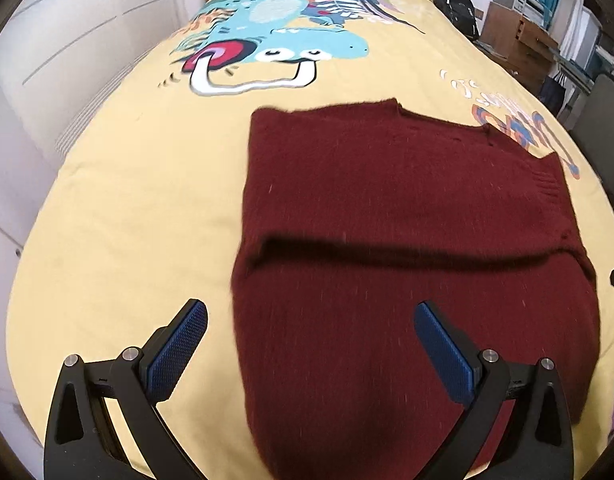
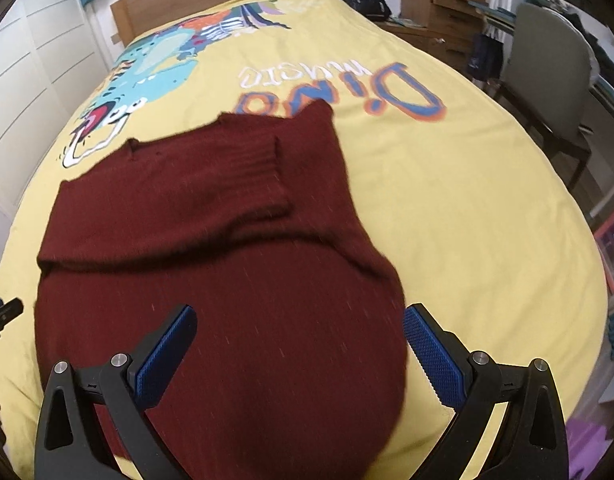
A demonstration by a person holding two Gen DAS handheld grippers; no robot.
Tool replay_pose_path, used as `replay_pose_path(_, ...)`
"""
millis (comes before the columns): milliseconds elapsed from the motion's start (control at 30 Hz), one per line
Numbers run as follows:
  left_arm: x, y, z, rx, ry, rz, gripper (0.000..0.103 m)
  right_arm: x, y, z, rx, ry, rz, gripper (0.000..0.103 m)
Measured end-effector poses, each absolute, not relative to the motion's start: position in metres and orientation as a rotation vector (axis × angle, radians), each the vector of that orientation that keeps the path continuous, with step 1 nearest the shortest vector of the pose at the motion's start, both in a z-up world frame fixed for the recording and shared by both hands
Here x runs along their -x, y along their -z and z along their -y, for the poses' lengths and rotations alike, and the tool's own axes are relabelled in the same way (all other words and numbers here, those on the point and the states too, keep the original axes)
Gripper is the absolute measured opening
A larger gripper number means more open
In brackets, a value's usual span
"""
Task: Fold small clothes
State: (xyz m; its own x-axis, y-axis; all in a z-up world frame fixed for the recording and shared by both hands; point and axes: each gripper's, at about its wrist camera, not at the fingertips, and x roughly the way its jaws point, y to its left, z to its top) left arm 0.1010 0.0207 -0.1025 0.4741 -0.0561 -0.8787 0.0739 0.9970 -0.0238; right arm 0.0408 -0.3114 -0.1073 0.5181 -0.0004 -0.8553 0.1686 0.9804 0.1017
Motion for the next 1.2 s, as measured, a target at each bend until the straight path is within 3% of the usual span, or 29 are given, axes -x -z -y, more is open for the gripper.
replay_pose_path(400, -0.02, 0.132, -0.038, 0.023, 0.059, -1.206, 0.102, 0.027, 0.159, 0.327, -0.274, 0.096, -1.167, 0.102)
replay_pose_path(733, -0.003, 0.164, -0.034, 0.025, 0.101, -1.309, 0.101, 0.039, 0.196, 0.32, -0.303, 0.035, -1.297, 0.102)
replay_pose_path(800, -0.001, 0.172, -0.028, 0.026, 0.137, -1.34, 0.099, 0.039, 0.197, 0.319, -0.304, 0.019, -1.303, 0.102)
replay_pose_path(833, 0.0, 0.176, -0.025, 0.025, 0.155, -1.354, 0.092, 0.039, 0.197, 0.317, -0.305, 0.014, -1.305, 0.1)
replay_pose_path(867, 0.002, 0.181, -0.022, 0.017, 0.167, -1.374, 0.082, 0.039, 0.197, 0.316, -0.307, 0.006, -1.309, 0.094)
replay_pose_path(933, 0.005, 0.188, -0.017, -0.004, 0.173, -1.392, 0.078, 0.037, 0.2, 0.314, -0.312, -0.001, -1.334, 0.078)
replay_pose_path(1000, 0.006, 0.185, -0.014, -0.005, 0.192, -1.381, 0.069, 0.037, 0.206, 0.313, -0.306, 0.005, -1.374, 0.044)
replay_pose_path(1033, 0.006, 0.183, -0.013, 0.001, 0.206, -1.381, 0.058, 0.037, 0.207, 0.312, -0.315, -0.002, -1.382, 0.039)
replay_pose_path(1100, 0.006, 0.18, -0.011, 0.012, 0.233, -1.378, 0.036, 0.038, 0.205, 0.313, -0.354, -0.037, -1.384, 0.019)
replay_pose_path(1133, 0.006, 0.178, -0.011, 0.023, 0.248, -1.377, 0.019, 0.039, 0.204, 0.313, -0.357, -0.042, -1.383, 0.017)
replay_pose_path(1167, 0.006, 0.175, -0.01, 0.043, 0.265, -1.375, 0.011, 0.04, 0.2, 0.313, -0.349, -0.046, -1.376, 0.015)
replay_pose_path(1200, 0.005, 0.172, -0.011, 0.057, 0.267, -1.366, 0.01, 0.04, 0.196, 0.314, -0.344, -0.052, -1.37, 0.014)
